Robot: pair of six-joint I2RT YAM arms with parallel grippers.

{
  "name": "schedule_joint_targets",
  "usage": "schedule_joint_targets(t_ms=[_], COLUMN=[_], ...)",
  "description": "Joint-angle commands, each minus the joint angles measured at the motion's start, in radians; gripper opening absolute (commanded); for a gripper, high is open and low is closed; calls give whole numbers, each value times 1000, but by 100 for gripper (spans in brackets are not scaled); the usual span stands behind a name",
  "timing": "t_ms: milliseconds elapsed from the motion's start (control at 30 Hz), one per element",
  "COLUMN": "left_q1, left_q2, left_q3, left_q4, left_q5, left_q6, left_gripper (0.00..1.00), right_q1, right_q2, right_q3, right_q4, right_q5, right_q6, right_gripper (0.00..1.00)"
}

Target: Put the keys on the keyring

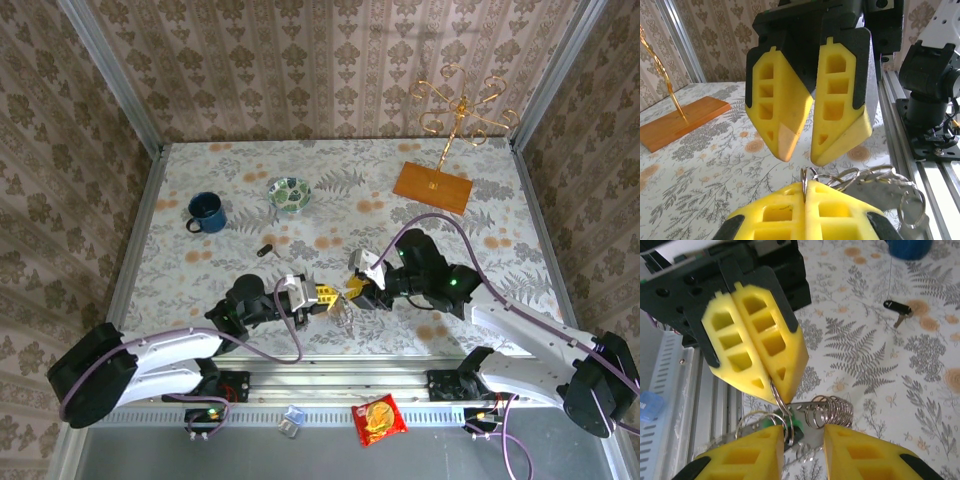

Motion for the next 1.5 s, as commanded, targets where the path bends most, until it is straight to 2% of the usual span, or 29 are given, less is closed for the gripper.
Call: schedule_joint_targets(t_ms=[0, 533, 667, 833, 867, 933, 1000, 1233, 1467], left_q1=[8, 10, 10, 11, 11, 11, 11, 11, 11], left_q2=[13, 29, 29, 25, 22, 10, -8, -54, -48], left_q3=[-4, 1, -3, -8, -11, -12, 1, 79, 130], left_q4=[113, 139, 154, 152, 145, 119, 53, -215, -297], left_q5=[39, 44, 41, 20, 9, -14, -25, -28, -16], left_q6=[-45, -64, -67, -69, -66, -59, -37, 58, 96], left_gripper=[0, 0, 0, 0, 2, 14, 20, 23, 21], right_q1=[0, 1, 3, 3, 3, 3, 3, 24, 94], right_q2=[8, 64, 79, 74, 72, 65, 62, 100, 186], right_q3=[0, 30, 38, 40, 43, 53, 69, 171, 305], right_q4=[38, 79, 97, 109, 97, 56, 6, -219, -433], right_q5=[-60, -78, -80, -81, -77, -65, -52, 5, 121], right_q6=[6, 0, 1, -6, -13, -41, -72, -207, -334], right_gripper=[29, 23, 16, 0, 0, 0, 0, 0, 0])
